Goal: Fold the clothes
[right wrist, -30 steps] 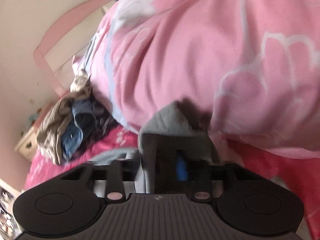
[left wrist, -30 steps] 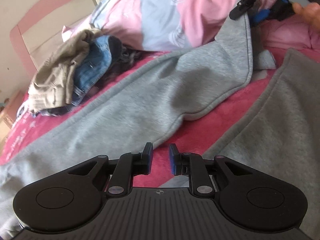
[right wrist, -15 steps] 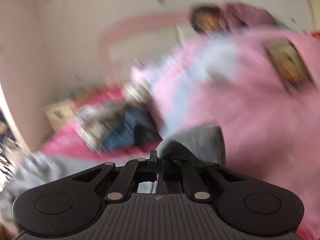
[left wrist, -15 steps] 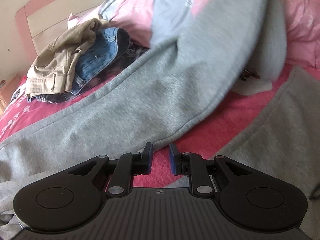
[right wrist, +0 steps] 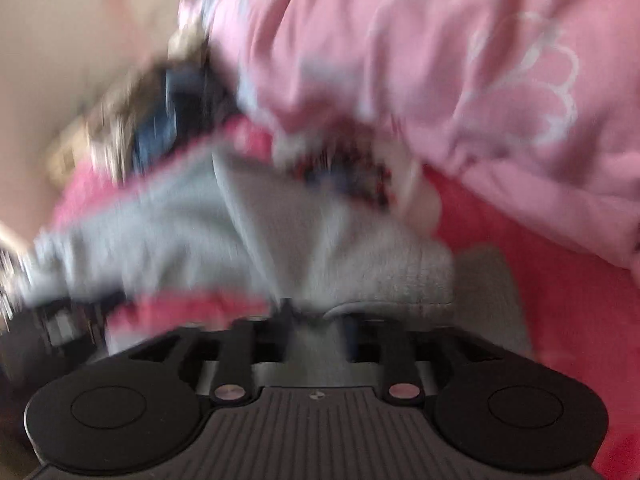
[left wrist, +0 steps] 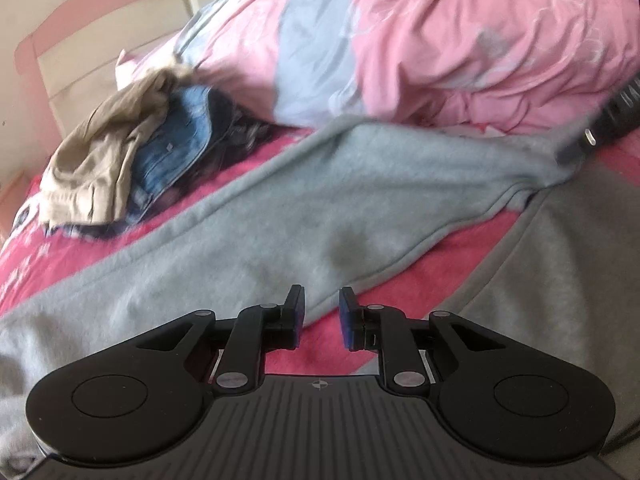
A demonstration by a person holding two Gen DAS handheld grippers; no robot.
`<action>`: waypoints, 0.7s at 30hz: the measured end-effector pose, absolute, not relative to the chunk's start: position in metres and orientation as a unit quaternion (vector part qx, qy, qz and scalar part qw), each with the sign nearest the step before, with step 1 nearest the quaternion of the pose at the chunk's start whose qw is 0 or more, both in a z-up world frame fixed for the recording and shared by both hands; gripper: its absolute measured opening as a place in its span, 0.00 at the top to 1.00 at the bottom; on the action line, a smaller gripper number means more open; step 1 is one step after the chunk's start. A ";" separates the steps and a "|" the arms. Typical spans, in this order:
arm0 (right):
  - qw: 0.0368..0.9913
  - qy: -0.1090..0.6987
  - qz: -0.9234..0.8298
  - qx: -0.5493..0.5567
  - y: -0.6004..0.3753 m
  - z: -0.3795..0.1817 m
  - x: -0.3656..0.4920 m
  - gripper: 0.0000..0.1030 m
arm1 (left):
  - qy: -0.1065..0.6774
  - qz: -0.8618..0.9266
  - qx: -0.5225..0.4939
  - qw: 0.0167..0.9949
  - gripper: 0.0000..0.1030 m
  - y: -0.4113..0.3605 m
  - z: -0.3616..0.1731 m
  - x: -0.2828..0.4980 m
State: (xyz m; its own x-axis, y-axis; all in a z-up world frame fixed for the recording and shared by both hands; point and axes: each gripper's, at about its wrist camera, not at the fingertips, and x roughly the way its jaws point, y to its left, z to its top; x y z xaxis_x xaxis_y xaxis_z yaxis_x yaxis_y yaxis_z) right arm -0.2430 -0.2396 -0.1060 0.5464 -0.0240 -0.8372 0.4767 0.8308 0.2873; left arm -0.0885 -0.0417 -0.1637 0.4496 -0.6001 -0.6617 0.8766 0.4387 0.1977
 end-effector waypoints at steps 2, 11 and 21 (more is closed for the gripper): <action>0.841 0.483 -0.122 0.209 -0.228 -0.094 -0.255 0.63 | 0.254 -0.460 0.271 0.806 0.80 -0.047 -0.164 -0.091; 0.899 0.379 -0.159 0.151 -0.253 -0.058 -0.249 0.66 | 0.235 -0.494 0.301 0.781 0.79 -0.077 -0.160 -0.104; 0.755 0.296 -0.262 0.523 -0.329 -0.131 -0.288 0.59 | 0.248 -0.485 0.288 0.787 0.76 -0.071 -0.164 -0.111</action>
